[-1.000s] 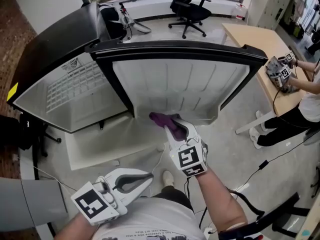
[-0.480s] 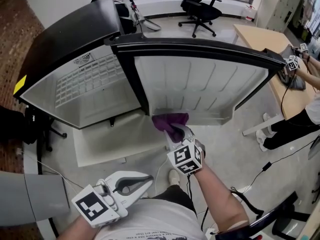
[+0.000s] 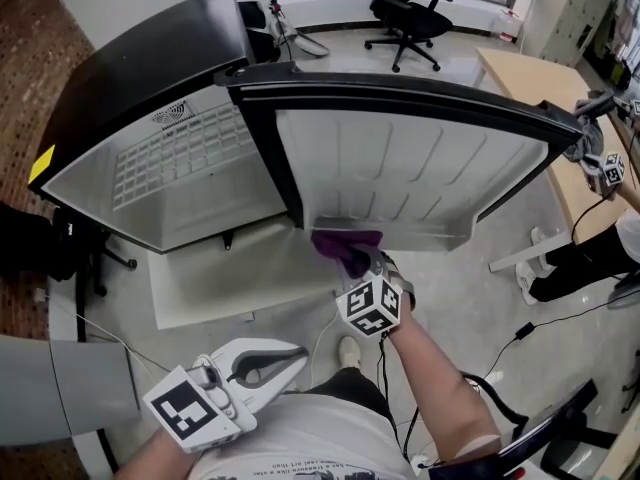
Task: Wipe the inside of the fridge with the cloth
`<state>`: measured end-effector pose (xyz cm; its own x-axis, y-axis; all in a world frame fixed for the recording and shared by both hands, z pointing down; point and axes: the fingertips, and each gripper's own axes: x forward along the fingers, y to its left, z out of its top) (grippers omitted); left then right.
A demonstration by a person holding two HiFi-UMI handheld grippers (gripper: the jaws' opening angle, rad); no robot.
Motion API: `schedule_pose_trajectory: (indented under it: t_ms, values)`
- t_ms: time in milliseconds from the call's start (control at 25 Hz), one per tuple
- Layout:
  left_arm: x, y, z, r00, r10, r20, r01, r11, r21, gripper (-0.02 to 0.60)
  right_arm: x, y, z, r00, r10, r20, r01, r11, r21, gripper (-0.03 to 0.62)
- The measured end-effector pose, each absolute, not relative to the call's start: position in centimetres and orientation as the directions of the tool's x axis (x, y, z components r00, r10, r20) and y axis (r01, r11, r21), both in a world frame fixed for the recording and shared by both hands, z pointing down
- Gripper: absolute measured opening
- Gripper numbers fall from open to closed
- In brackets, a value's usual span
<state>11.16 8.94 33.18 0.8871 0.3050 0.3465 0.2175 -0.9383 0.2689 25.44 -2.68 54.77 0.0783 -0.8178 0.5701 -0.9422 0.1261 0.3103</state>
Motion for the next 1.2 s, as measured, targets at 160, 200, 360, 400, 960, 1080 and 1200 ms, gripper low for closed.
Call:
schedule_pose_trajectory:
  t_ms: [160,200,360,400,960,1080,1200]
  values:
    - [12.0,9.1,33.2,0.886,0.308,0.346,0.219,-0.937,0.271,0.005,26.4,-2.4,55.6,0.097,-0.801,0.591,-0.943,0.116,0.311,0.075]
    - [12.3,9.2,33.2,0.886,0.309,0.345,0.221,-0.937,0.272,0.005,26.7,-2.3,55.8,0.102,-0.797,0.595,-0.945,0.11,0.309,0.075]
    - [13.2,9.5,33.3,0.883,0.317,0.347,0.228,-0.935,0.272,0.005,27.6,-1.8,56.1,0.117,-0.788,0.604,-0.949,0.091,0.302,0.076]
    - [13.5,9.7,33.3,0.882,0.32,0.347,0.232,-0.934,0.271,0.005,27.9,-1.6,56.2,0.121,-0.787,0.605,-0.951,0.084,0.298,0.076]
    - [16.9,12.2,34.1,0.87,0.35,0.348,0.27,-0.928,0.259,0.005,33.0,1.6,56.8,0.177,-0.778,0.603,-0.962,-0.008,0.272,0.075]
    - [17.5,12.4,33.9,0.866,0.359,0.347,0.28,-0.925,0.258,0.005,34.1,2.2,56.8,0.186,-0.772,0.608,-0.964,-0.023,0.265,0.077]
    - [18.1,12.1,33.3,0.867,0.364,0.341,0.285,-0.922,0.261,0.005,35.3,2.4,56.4,0.197,-0.764,0.614,-0.964,-0.038,0.262,0.075]
